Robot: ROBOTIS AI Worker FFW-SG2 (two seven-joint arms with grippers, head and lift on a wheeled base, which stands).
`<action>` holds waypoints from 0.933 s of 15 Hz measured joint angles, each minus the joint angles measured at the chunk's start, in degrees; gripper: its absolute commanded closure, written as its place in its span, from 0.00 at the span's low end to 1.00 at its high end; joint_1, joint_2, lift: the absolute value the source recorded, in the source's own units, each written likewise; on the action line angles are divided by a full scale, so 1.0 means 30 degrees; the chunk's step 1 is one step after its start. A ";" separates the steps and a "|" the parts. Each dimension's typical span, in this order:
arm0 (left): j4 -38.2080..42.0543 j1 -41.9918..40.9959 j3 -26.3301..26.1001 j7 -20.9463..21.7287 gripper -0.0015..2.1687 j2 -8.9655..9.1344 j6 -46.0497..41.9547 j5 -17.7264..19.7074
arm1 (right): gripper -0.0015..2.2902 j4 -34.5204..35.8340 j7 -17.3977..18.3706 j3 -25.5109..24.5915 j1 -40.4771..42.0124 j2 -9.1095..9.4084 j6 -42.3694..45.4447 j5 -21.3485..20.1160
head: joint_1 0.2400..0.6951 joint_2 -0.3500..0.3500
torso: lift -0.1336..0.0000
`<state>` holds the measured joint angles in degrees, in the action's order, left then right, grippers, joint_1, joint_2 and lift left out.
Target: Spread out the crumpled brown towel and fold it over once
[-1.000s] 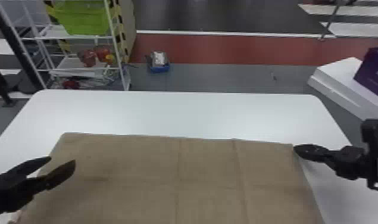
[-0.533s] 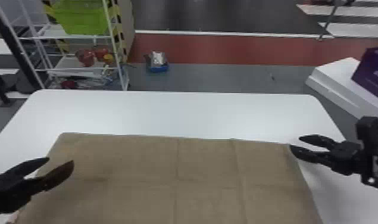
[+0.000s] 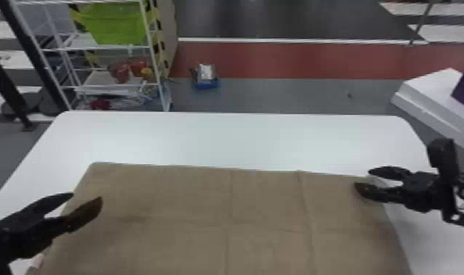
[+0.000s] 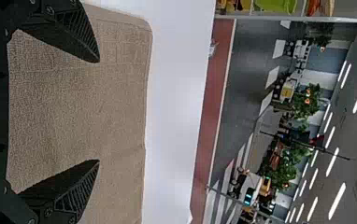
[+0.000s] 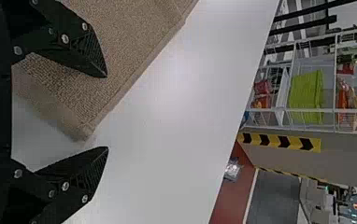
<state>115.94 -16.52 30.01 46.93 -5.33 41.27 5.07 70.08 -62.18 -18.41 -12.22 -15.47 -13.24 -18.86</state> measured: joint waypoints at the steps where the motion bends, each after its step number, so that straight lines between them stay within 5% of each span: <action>1: -0.0002 0.0000 0.0029 0.0000 0.06 -0.0041 -0.0008 0.0042 | 0.28 -0.0008 -0.0097 -0.0010 -0.0035 -0.0079 -0.0260 -0.0061 | 1.00 0.51 | 0.08; 3: -0.0003 0.0011 0.0038 0.0000 0.06 -0.0063 -0.0073 0.0088 | 0.54 -0.0036 -0.0297 -0.0130 -0.0022 -0.0210 -0.0452 -0.0079 | 1.00 0.50 | 0.08; 4: -0.0003 0.0022 0.0023 0.0000 0.06 -0.0066 -0.0107 0.0092 | 0.59 -0.0067 -0.0345 -0.0177 0.0030 -0.0273 -0.0477 -0.0058 | 1.00 0.49 | 0.08; 14: -0.1757 0.2005 -0.0780 0.0029 0.06 -0.0284 -0.1150 -0.0452 | 0.59 0.0856 -0.0749 -0.0163 0.0707 -0.0114 -0.0213 0.0309 | 1.00 0.50 | 0.08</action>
<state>110.67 -10.51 27.67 47.02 -6.19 37.82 3.72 72.65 -64.42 -18.90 -10.10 -15.82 -13.88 -17.93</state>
